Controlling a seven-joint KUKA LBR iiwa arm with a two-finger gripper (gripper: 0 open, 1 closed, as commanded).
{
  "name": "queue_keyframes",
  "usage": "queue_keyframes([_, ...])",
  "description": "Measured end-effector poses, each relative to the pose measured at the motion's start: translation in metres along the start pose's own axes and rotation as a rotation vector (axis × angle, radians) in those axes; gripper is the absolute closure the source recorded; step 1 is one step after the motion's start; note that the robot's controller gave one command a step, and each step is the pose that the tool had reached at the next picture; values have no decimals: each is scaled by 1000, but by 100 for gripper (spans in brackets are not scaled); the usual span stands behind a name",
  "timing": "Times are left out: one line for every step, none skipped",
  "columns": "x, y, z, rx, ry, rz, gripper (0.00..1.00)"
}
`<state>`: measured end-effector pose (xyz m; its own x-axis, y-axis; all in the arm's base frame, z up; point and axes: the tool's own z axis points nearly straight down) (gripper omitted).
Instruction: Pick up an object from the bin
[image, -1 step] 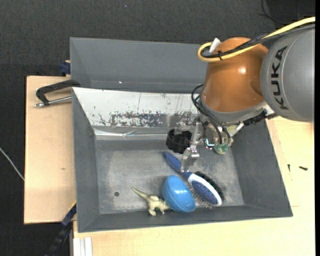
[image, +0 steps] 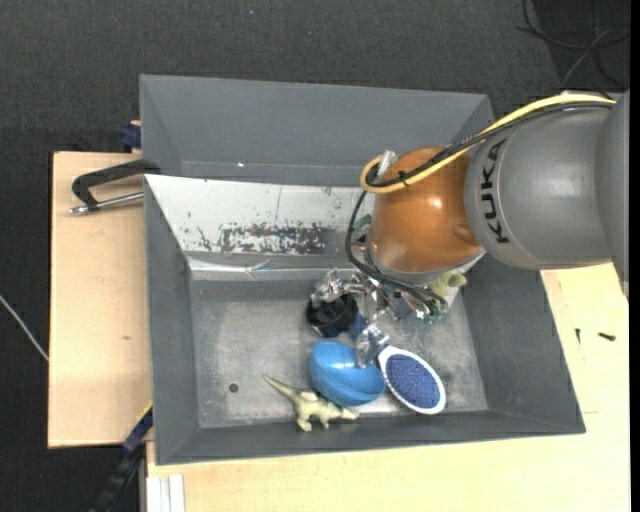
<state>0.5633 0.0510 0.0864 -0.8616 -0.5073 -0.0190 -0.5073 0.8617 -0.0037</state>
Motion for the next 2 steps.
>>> queue_keyframes([1, 0, 2, -1, 2, 2, 100])
queue_keyframes([4, -10, -168, 2, 5, -146, 100])
